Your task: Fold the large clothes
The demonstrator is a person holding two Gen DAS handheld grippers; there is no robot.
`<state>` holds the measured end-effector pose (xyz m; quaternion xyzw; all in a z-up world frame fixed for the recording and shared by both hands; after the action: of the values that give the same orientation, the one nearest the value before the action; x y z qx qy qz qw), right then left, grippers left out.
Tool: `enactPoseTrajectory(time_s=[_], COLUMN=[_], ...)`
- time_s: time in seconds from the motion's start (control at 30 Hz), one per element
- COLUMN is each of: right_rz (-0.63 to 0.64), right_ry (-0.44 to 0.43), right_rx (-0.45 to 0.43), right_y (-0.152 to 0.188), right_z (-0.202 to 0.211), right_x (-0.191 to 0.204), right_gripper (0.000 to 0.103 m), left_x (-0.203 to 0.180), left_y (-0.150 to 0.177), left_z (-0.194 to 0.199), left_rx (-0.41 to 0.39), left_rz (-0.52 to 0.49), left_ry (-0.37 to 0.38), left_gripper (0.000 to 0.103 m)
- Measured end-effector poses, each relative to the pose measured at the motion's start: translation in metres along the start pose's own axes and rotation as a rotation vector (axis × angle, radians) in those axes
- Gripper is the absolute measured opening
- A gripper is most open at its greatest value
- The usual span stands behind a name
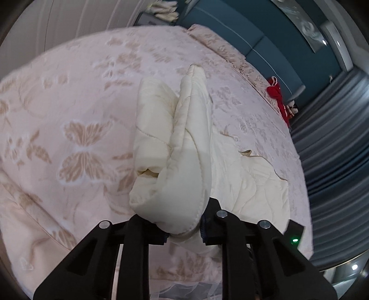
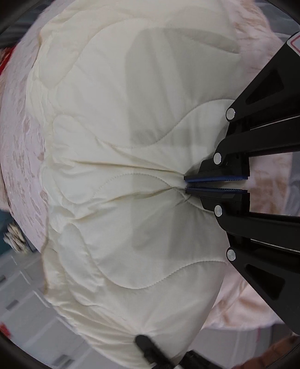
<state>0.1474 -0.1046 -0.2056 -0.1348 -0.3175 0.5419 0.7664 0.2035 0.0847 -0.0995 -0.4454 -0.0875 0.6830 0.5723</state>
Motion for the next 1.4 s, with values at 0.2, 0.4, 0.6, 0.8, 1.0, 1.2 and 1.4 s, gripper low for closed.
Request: enactPoseTrajectory(time_s=[0.2, 0.4, 0.6, 0.8, 1.0, 1.2, 1.4], right_rz=[0.051, 0.048, 0.043, -0.078, -0.127, -0.173, -0.237], right_ry=[0.005, 0.012, -0.009, -0.098, -0.088, 0.013, 0.074], right_rx=[-0.002, 0.031, 0.034, 0.026, -0.022, -0.056, -0.068], right_y=[0.009, 0.022, 0.022, 0.020, 0.022, 0.023, 0.032], right_z=[0.036, 0.020, 0.005, 0.022, 0.081, 0.122, 0.136], right_x=[-0.005, -0.018, -0.022, -0.034, -0.069, -0.134, -0.179], right_gripper=[0.003, 0.001, 0.000, 0.000, 0.003, 0.003, 0.003], left_x=[-0.004, -0.024, -0.074, -0.143, -0.193, -0.234, -0.260], left_y=[-0.014, -0.013, -0.004, 0.014, 0.034, 0.067, 0.112], left_z=[0.000, 0.005, 0.017, 0.020, 0.003, -0.025, -0.051], left_rx=[0.008, 0.016, 0.009, -0.006, 0.028, 0.094, 0.169], left_rz=[-0.007, -0.032, -0.127, -0.279, -0.363, -0.424, -0.495], left_ry=[-0.016, -0.011, 0.041, 0.105, 0.137, 0.144, 0.130], left_gripper=[0.018, 0.017, 0.017, 0.017, 0.017, 0.017, 0.017])
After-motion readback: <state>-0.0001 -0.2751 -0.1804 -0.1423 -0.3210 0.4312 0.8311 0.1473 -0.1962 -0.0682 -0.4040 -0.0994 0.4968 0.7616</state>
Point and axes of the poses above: each gripper's, at about its wrist camera, not at the fingertips, and z roughly against the way its jaws point, x to its left, y to its underside, the point moved 7 cm from there along -z, roughly the way its jaws point, and after that the axes turned 14 degrees about -x, right-handed, at the moved point
